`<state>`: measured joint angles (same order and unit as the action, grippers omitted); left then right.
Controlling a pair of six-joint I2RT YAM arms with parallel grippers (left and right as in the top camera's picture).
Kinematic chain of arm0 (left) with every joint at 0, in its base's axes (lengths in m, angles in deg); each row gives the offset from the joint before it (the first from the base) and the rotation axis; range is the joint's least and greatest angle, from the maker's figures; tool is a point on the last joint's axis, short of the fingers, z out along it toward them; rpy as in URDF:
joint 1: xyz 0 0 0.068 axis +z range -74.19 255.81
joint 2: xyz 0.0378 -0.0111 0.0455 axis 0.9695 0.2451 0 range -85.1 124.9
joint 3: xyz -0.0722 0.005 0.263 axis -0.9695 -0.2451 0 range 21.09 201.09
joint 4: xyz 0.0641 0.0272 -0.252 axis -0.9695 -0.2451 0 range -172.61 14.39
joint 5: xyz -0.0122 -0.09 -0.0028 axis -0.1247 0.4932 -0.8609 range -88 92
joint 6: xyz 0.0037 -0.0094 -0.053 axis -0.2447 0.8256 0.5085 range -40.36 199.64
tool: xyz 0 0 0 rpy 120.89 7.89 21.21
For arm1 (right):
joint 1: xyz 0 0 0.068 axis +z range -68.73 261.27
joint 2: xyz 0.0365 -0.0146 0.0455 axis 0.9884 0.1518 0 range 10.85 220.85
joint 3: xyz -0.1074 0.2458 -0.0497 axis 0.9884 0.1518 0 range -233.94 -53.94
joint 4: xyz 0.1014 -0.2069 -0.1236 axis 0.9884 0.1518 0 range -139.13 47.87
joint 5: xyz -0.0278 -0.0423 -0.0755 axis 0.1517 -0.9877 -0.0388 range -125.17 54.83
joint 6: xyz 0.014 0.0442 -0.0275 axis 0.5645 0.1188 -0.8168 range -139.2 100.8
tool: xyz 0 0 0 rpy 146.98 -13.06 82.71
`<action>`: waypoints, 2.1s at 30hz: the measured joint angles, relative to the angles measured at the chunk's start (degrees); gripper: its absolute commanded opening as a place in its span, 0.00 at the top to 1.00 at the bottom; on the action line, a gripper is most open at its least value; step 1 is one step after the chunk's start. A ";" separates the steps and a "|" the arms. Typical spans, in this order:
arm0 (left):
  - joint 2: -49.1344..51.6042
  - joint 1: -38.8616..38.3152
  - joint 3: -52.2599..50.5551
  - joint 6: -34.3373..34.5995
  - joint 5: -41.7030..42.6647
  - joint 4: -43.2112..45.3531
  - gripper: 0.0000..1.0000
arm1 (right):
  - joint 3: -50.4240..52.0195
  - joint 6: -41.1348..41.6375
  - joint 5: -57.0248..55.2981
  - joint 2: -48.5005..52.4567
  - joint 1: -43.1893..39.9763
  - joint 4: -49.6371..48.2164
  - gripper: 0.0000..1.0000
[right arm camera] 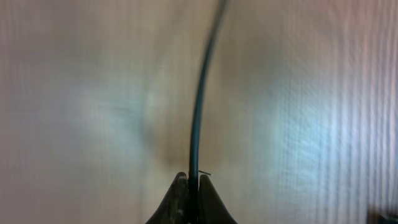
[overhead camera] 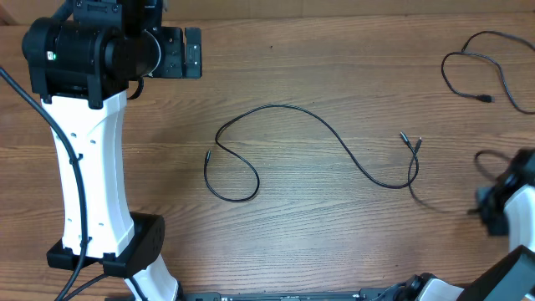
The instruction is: Untangle cables
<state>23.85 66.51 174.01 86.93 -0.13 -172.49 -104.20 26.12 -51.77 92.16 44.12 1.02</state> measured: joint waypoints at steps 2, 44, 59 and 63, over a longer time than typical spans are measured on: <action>0.00 0.00 0.00 0.00 0.02 0.02 0.01 | -5.09 -1.14 1.36 0.00 0.02 2.38 0.96; 0.00 0.00 0.00 0.00 0.20 0.00 0.01 | -70.18 -15.32 -8.37 -5.27 0.00 29.81 0.96; 0.00 0.00 0.00 0.00 0.20 0.02 0.01 | -70.16 -15.32 -15.19 12.35 -10.23 29.97 0.96; 0.00 0.00 0.00 0.00 0.20 0.02 0.01 | -70.16 -15.32 -12.94 14.82 -16.87 30.01 0.96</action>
<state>23.85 66.51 174.01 86.93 0.07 -172.47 -174.36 10.80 -64.71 106.98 27.25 31.03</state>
